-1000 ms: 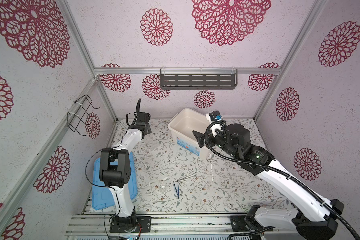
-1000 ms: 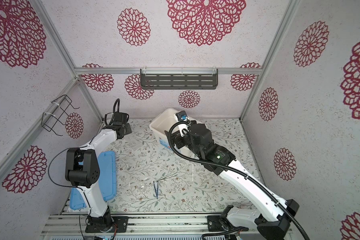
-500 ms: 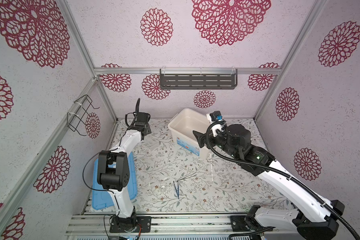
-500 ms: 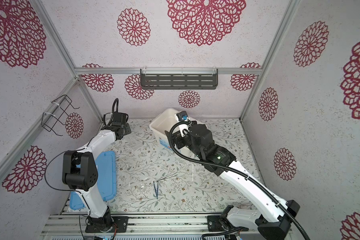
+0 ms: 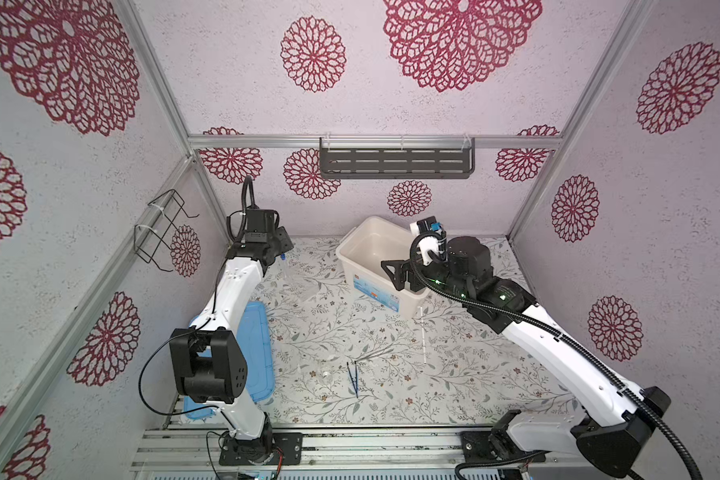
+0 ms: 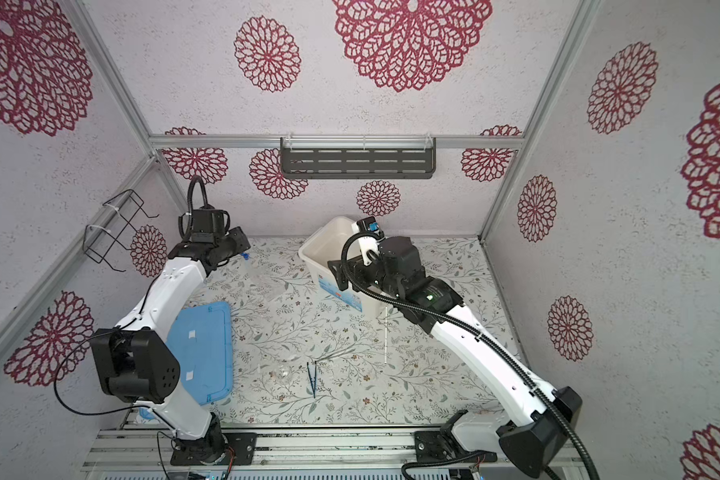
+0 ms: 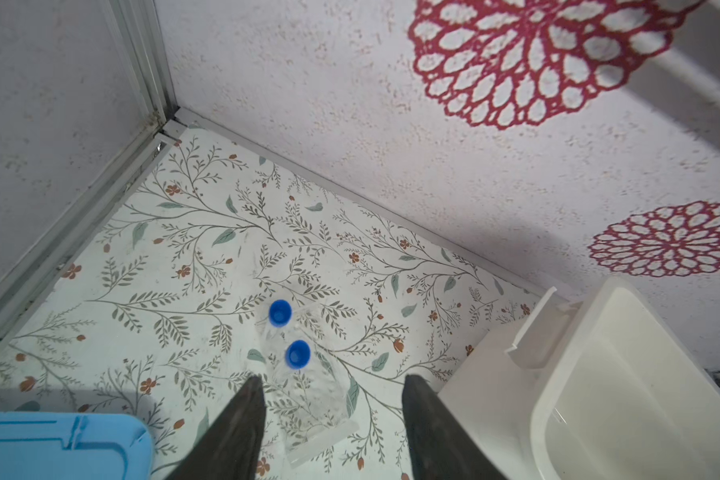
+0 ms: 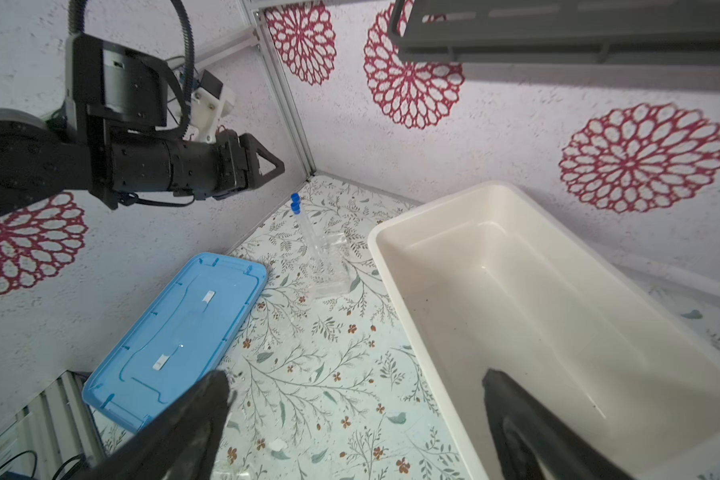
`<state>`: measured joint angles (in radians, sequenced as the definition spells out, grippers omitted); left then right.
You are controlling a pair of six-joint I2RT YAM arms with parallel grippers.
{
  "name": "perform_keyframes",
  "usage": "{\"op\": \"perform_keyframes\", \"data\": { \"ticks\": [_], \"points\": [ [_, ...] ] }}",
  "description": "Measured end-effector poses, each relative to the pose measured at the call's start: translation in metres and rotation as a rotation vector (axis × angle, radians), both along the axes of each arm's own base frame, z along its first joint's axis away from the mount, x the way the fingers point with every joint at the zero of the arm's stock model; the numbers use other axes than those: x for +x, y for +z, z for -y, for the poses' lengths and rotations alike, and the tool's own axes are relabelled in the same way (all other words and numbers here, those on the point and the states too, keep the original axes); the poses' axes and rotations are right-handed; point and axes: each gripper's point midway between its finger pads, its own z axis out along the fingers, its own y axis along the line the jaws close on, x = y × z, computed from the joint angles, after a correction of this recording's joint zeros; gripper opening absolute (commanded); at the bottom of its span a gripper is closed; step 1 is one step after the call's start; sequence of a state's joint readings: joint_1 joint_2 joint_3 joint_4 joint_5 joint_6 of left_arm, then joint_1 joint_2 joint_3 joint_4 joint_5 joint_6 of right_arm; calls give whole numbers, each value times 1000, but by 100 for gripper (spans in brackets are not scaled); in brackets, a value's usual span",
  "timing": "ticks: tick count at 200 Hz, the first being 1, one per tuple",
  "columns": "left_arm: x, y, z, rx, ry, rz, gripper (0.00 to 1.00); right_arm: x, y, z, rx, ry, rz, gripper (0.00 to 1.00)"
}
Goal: Organize the chemistry lab equipment
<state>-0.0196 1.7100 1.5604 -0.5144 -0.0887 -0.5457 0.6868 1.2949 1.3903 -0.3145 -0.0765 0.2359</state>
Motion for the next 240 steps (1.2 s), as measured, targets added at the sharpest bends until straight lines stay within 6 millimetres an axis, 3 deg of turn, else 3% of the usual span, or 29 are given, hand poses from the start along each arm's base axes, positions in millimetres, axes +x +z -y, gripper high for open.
{"op": "perform_keyframes", "data": {
  "ticks": [27,101,129,240],
  "points": [
    [-3,-13,-10,-47,-2,-45,54,0,-8,2,0,-3,-42,94],
    [7,-52,5,-97,-48,-163,37,9,-24,0,-12,-18,-149,93],
    [7,-53,1,-90,-22,-166,30,10,-24,1,-13,-21,-150,93],
    [8,-54,-8,-92,18,-157,28,11,-24,2,-12,-25,-150,94]
  ]
}}
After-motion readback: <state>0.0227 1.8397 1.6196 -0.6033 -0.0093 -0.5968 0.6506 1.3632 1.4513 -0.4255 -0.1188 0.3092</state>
